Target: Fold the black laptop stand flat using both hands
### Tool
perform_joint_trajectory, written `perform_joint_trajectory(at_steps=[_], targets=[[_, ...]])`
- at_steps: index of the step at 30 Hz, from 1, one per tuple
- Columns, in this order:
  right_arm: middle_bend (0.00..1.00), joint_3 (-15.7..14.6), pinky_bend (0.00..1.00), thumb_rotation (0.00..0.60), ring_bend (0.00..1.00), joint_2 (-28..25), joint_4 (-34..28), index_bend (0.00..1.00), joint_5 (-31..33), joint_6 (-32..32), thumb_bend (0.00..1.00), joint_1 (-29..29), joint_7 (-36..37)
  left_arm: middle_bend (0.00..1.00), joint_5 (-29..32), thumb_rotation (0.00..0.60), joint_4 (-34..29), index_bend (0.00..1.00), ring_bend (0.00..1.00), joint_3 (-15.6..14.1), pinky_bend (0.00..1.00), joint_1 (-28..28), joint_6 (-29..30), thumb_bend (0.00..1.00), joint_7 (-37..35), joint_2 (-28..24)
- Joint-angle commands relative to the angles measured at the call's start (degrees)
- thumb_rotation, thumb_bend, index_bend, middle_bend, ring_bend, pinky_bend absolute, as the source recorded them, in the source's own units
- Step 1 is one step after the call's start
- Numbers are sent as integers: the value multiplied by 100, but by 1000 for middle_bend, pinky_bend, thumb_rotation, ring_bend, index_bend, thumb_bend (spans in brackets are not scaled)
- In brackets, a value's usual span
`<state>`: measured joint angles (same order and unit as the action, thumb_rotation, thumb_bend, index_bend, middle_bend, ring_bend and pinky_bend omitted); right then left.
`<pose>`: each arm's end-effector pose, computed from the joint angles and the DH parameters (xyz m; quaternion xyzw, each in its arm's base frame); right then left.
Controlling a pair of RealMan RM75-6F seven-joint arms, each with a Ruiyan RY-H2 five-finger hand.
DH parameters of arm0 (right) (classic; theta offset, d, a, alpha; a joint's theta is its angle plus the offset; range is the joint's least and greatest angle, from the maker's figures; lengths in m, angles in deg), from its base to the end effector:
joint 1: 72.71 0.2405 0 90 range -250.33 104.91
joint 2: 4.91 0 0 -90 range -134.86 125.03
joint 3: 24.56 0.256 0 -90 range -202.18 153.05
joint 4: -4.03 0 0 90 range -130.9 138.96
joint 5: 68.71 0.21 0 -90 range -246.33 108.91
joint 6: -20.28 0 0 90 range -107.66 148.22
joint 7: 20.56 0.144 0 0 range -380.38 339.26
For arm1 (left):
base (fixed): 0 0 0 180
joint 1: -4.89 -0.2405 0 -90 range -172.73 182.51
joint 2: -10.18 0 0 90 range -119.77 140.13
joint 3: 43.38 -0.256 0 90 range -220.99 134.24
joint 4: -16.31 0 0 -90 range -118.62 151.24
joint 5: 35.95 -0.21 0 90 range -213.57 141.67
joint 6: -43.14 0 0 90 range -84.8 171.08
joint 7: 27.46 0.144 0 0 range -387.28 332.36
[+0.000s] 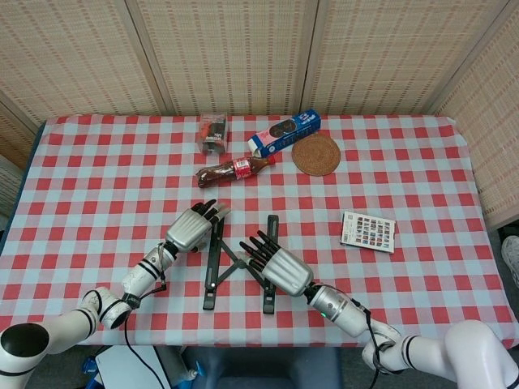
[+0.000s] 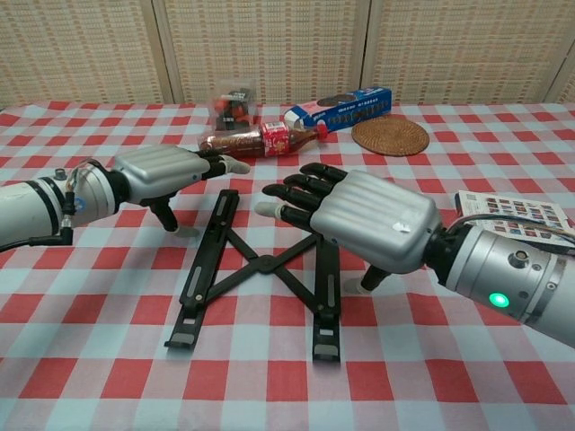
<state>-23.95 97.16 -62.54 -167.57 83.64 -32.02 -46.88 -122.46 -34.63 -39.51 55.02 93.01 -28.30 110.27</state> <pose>-0.1316 -0.2845 -0.0848 0.8519 -0.0548 0.3825 0.3535 -0.1641 0.3919 -0.0582 -0.8296 -0.2379 -0.3354 0.3778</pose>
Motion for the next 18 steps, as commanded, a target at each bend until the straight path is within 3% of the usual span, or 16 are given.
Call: perform_joint_trajectory(at_steps=[1,18], targets=[[0,-20,0,600,0,105,130,0,-47,83,0,-2,58,0,45,600,-9,0,0,12,183,-6,-21,228,-64,6],[0,-102,0,600,0,410,611,0,-168,312,0,-11,252,0,233,600,-104,0,0,62,183,-7,-130,228,-336,23]])
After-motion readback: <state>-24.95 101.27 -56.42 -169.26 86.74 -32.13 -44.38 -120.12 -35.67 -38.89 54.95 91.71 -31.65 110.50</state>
